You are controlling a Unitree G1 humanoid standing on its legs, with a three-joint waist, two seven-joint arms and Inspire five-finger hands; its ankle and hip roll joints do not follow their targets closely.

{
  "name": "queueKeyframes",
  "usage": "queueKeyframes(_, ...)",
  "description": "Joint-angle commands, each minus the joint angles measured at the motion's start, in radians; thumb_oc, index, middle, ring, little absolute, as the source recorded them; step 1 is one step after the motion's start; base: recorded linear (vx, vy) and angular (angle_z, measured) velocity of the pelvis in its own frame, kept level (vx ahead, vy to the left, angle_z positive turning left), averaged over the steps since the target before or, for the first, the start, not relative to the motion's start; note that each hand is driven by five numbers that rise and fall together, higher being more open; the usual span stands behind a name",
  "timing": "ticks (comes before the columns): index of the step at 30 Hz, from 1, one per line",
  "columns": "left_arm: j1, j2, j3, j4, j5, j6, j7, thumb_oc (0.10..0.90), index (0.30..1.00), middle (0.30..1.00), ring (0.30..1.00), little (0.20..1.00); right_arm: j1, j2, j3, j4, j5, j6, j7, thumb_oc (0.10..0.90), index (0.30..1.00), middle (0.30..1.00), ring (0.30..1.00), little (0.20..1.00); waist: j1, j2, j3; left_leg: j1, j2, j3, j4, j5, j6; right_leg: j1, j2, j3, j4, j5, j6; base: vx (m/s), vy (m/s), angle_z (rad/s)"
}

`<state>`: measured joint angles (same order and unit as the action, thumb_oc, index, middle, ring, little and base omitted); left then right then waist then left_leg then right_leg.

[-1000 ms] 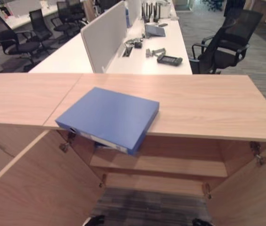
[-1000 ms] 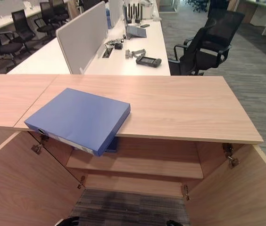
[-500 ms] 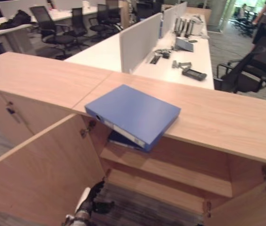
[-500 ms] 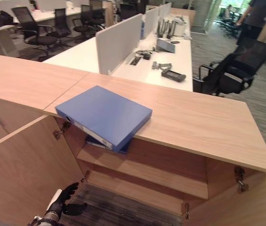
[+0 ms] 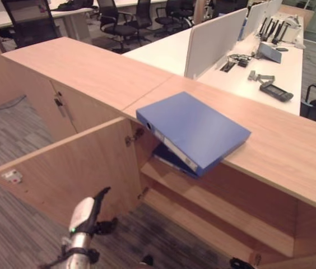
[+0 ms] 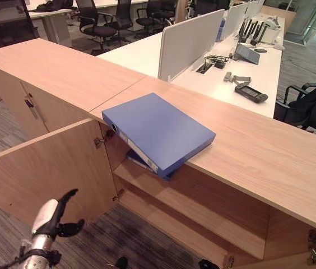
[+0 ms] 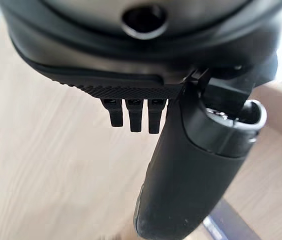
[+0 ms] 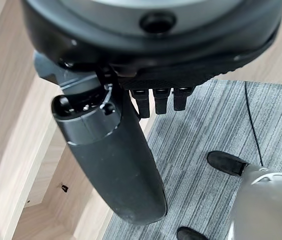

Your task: Put the empty folder in the office cabinet

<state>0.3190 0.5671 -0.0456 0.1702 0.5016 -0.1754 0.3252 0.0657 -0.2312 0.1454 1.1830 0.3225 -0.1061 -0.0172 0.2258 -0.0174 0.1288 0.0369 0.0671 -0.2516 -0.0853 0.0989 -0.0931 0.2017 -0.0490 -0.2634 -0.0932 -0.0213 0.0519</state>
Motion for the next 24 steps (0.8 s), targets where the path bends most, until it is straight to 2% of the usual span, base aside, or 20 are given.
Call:
queueKeyframes(1, -0.135, 0.052, 0.053, -0.159, 0.104, -0.081, 0.099, 0.800, 0.900, 0.900, 0.900, 0.900, -0.072, -0.051, 0.019, -0.026, -0.003, -0.046, -0.002, 0.800, 0.900, 0.900, 0.900, 0.900, -0.002, 0.022, 0.018, 0.030, 0.061, 0.024, 0.014, -0.066, -0.057, 0.009, -0.042, 0.007, 0.055, -0.102, 0.059, -0.01, -0.051, 0.01)
queueKeyframes(3, -0.137, 0.064, 0.061, -0.181, 0.116, -0.086, 0.103, 0.800, 0.900, 0.900, 0.900, 0.900, -0.069, -0.052, 0.020, -0.031, -0.003, -0.048, 0.002, 0.800, 0.900, 0.900, 0.900, 0.900, -0.007, 0.026, 0.019, 0.031, 0.062, 0.023, 0.014, -0.065, -0.057, 0.008, -0.040, 0.007, 0.055, -0.102, 0.059, 0.00, 0.000, 0.00)
queueKeyframes(4, -0.158, 0.103, 0.062, -0.238, 0.146, -0.097, 0.106, 0.800, 0.900, 0.900, 0.900, 0.900, -0.065, -0.060, 0.025, -0.032, -0.008, -0.050, 0.006, 0.800, 0.900, 0.900, 0.900, 0.900, -0.020, 0.040, 0.021, 0.030, 0.064, 0.028, 0.013, -0.063, -0.060, 0.007, -0.039, 0.010, 0.055, -0.103, 0.059, 0.00, 0.000, 0.00)
queueKeyframes(6, -0.166, 0.112, 0.061, -0.255, 0.152, -0.101, 0.106, 0.800, 0.900, 0.900, 0.900, 0.900, -0.066, -0.062, 0.026, -0.031, -0.010, -0.050, 0.006, 0.800, 0.900, 0.900, 0.900, 0.900, -0.024, 0.044, 0.021, 0.030, 0.065, 0.030, 0.013, -0.062, -0.060, 0.005, -0.038, 0.012, 0.056, -0.103, 0.059, 0.00, 0.000, 0.00)
queueKeyframes(14, -0.275, 0.256, 0.040, -0.377, 0.182, -0.141, 0.085, 0.800, 0.900, 0.900, 0.900, 0.900, -0.060, -0.086, 0.043, -0.028, -0.037, -0.053, 0.017, 0.800, 0.900, 0.900, 0.900, 0.900, -0.069, 0.082, 0.016, 0.035, 0.071, 0.050, 0.008, -0.063, -0.062, -0.005, -0.036, 0.031, 0.055, -0.102, 0.061, 0.00, 0.005, -0.02)
queueKeyframes(16, -0.288, 0.265, 0.033, -0.384, 0.180, -0.144, 0.082, 0.800, 0.900, 0.900, 0.900, 0.900, -0.063, -0.085, 0.040, -0.021, -0.039, -0.052, 0.018, 0.800, 0.900, 0.900, 0.900, 0.900, -0.073, 0.085, 0.016, 0.037, 0.072, 0.055, 0.008, -0.064, -0.062, -0.006, -0.037, 0.035, 0.056, -0.102, 0.061, 0.01, 0.014, -0.07)
queueKeyframes(19, -0.332, 0.269, 0.008, -0.387, 0.161, -0.143, 0.082, 0.800, 0.900, 0.900, 0.900, 0.900, -0.064, -0.088, 0.027, -0.007, -0.031, -0.052, 0.007, 0.800, 0.900, 0.900, 0.900, 0.900, -0.103, 0.101, 0.011, 0.048, 0.075, 0.070, 0.004, -0.068, -0.058, -0.010, -0.039, 0.048, 0.056, -0.101, 0.064, 0.03, 0.028, -0.11)
queueKeyframes(24, -0.361, 0.267, -0.006, -0.392, 0.154, -0.143, 0.083, 0.800, 0.900, 0.900, 0.900, 0.900, -0.061, -0.083, 0.022, 0.001, -0.024, -0.051, 0.007, 0.800, 0.900, 0.900, 0.900, 0.900, -0.116, 0.107, 0.011, 0.050, 0.075, 0.081, 0.001, -0.060, -0.056, -0.015, -0.042, 0.055, 0.054, -0.086, 0.066, 0.00, 0.022, -0.10)
